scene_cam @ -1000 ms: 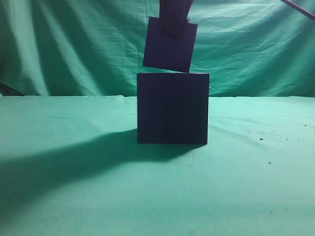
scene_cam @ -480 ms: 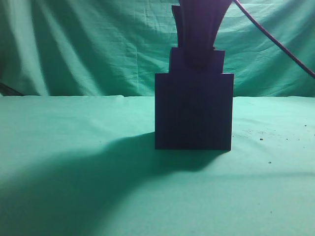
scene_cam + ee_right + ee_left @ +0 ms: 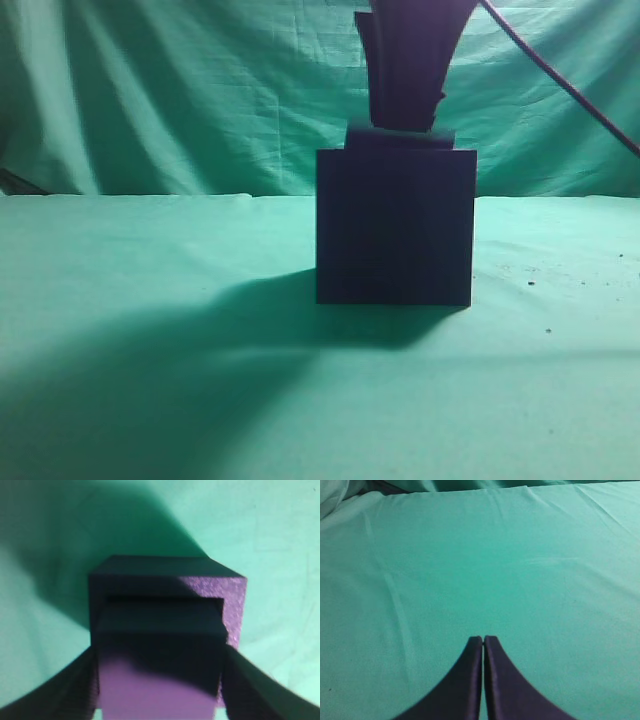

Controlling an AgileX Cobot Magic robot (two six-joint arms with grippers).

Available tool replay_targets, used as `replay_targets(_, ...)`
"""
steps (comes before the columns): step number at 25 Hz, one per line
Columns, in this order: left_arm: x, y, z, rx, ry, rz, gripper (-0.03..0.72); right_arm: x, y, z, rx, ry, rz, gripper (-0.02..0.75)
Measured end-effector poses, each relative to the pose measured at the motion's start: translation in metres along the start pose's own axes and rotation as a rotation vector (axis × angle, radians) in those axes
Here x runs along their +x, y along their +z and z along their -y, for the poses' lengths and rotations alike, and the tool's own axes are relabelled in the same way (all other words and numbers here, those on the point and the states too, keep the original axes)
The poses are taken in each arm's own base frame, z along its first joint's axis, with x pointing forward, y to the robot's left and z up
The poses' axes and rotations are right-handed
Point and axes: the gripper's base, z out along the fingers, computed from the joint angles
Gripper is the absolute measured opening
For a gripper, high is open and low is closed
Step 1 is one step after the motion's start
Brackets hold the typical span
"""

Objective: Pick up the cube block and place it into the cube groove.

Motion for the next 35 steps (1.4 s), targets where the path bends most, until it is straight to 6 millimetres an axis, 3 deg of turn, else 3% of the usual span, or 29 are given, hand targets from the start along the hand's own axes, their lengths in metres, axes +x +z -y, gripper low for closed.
replay_targets(1, 0.0, 0.0, 0.0, 0.0, 0.0, 0.0, 0.0, 0.001, -0.002, 0.0, 0.011, 0.009, -0.009, 0.5)
replay_targets(4, 0.0, 0.0, 0.0, 0.0, 0.0, 0.0, 0.0, 0.001, -0.013, 0.004, 0.053, 0.066, -0.013, 0.599)
replay_targets(9, 0.0, 0.0, 0.0, 0.0, 0.0, 0.0, 0.0, -0.007, -0.059, 0.01, 0.178, 0.145, 0.09, 0.588)
replay_targets(12, 0.0, 0.0, 0.0, 0.0, 0.0, 0.0, 0.0, -0.006, -0.086, 0.005, 0.23, 0.2, 0.146, 0.442)
replay_targets(16, 0.0, 0.0, 0.0, 0.0, 0.0, 0.0, 0.0, 0.003, -0.119, -0.01, 0.27, 0.387, 0.228, 0.116)
replay_targets(19, 0.0, 0.0, 0.0, 0.0, 0.0, 0.0, 0.0, 0.012, -0.145, -0.024, 0.302, 0.537, 0.294, 0.0)
replay_targets(24, 0.0, 0.0, 0.0, 0.0, 0.0, 0.0, 0.0, 0.03, -0.184, -0.054, 0.342, 0.706, 0.415, 0.0)
replay_targets(26, 0.0, 0.0, 0.0, 0.0, 0.0, 0.0, 0.0, 0.041, -0.19, -0.069, 0.34, 0.752, 0.437, 0.0)
replay_targets(28, 0.0, 0.0, 0.0, 0.0, 0.0, 0.0, 0.0, 0.053, -0.193, -0.087, 0.335, 0.774, 0.453, 0.0)
replay_targets(35, 0.0, 0.0, 0.0, 0.0, 0.0, 0.0, 0.0, 0.09, -0.176, -0.144, 0.29, 0.819, 0.507, 0.0)
